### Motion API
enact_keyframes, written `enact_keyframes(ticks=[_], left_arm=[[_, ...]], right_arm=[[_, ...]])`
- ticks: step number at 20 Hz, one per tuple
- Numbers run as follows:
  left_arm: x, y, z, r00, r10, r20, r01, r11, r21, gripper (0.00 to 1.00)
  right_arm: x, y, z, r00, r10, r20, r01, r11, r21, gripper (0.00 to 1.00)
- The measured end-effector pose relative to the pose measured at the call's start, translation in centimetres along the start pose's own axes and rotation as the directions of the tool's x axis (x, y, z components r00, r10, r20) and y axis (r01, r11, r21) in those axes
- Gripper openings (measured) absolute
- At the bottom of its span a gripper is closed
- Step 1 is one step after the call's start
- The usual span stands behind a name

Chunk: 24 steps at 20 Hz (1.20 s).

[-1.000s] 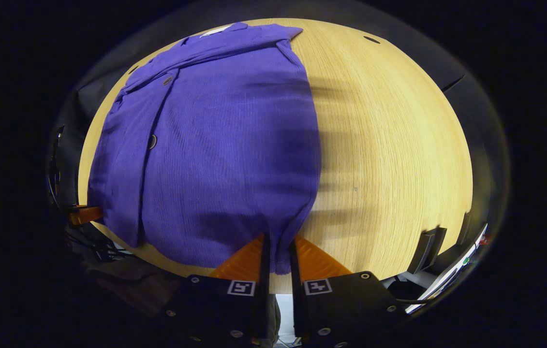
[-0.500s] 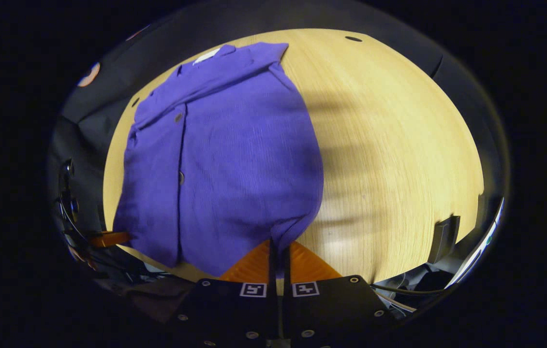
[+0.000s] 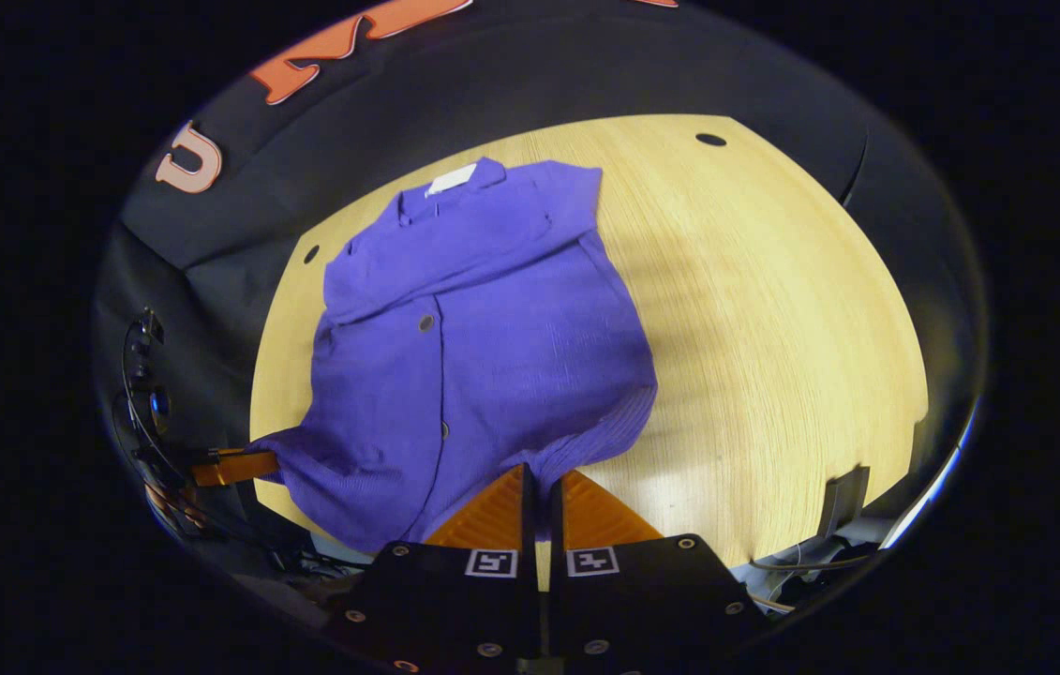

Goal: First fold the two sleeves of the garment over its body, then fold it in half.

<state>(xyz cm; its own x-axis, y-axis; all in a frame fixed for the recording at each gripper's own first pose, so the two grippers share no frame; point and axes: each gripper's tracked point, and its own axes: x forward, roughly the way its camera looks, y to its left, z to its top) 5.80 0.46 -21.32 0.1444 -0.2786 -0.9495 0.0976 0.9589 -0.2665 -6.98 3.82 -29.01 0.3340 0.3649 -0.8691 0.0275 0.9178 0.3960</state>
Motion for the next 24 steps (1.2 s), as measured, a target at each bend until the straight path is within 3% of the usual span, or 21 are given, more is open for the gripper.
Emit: enact_keyframes(ticks=[3, 12, 18, 24], left_arm=[[-1.5, -0.1, 3.7, 0.998, -0.025, 0.058, 0.023, 0.999, 0.049, 0.12], [-5.3, -0.6, 14.6, 0.976, -0.099, 0.193, 0.061, 0.98, 0.191, 0.12], [-6.5, -1.1, 21.4, 0.957, -0.105, 0.271, 0.068, 0.988, 0.142, 0.12], [-4.1, -0.4, 27.0, 0.946, -0.02, 0.325, 0.024, 1.0, -0.008, 0.12]], right_arm=[[-1.3, 1.9, 2.5, 0.999, 0.021, 0.046, -0.022, 1.0, 0.018, 0.05], [-4.4, 5.1, 10.9, 0.976, -0.01, 0.219, -0.007, 0.997, 0.075, 0.04], [-3.5, 5.8, 15.7, 0.97, 0.019, 0.241, -0.038, 0.997, 0.074, 0.04], [-0.7, 4.6, 20.7, 0.975, 0.065, 0.213, -0.079, 0.995, 0.058, 0.04]])
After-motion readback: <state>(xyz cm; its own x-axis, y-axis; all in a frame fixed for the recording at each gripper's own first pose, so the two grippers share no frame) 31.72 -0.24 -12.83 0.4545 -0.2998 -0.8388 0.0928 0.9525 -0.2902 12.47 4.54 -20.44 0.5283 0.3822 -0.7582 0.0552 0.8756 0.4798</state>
